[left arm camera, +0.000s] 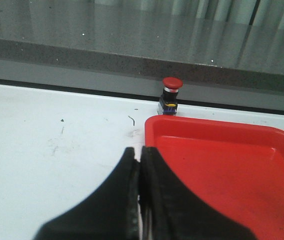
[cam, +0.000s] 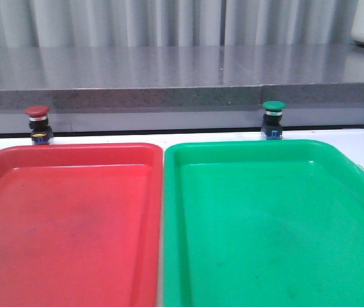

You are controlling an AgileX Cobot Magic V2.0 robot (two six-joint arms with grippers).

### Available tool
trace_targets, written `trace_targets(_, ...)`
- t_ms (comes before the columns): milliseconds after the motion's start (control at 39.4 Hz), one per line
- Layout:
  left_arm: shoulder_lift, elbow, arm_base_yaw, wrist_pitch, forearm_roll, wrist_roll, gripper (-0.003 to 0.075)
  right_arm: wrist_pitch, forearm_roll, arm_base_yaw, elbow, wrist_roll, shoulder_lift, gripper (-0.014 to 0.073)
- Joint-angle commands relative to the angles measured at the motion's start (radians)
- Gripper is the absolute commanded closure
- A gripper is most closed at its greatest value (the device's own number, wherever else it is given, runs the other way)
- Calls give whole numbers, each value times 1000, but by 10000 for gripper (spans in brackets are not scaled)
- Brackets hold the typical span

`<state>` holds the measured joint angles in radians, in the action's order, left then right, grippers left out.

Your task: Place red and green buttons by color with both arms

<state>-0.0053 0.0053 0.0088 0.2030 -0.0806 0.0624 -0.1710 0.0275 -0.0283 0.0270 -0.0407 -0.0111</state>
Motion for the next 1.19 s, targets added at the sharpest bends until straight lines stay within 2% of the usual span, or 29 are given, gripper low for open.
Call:
trace_targets(0, -15, 23, 3, -100, 0, 6, 740, 85, -12, 8, -5, 9, -12, 711)
trace_targets(178, -15, 23, 3, -179, 0, 2, 740, 125, -11, 8, -6, 9, -12, 711)
trace_targets(304, -15, 14, 3, -366, -12, 2, 740, 171, -11, 8, -38, 9, -12, 711)
trace_targets(355, -15, -23, 3, -395, -16, 2, 740, 152, -11, 8, -75, 8, -12, 711)
trace_targets(482, 12, -165, 3, -312, -15, 2, 740, 21, -11, 8, -231, 8, 7, 709)
trace_targets(583, 88, -301, 3, -177, -10, 2, 740, -125, -11, 8, -376, 8, 80, 709)
trace_targets(685, 208, -417, 3, -45, -1, -6, 740, -211, -11, 8, -499, 8, 200, 709)
trace_targets(837, 367, -507, 3, 32, 17, -8, 740, -230, -11, 8, -581, 8, 339, 709)
trace_targets(1065, 409, -515, 3, 30, 17, -8, 730, -223, -11, 8, -581, 8, 380, 688)
trace_targets(1167, 409, -515, 3, 30, 17, -8, 614, -223, -11, 8, -581, 8, 380, 581)
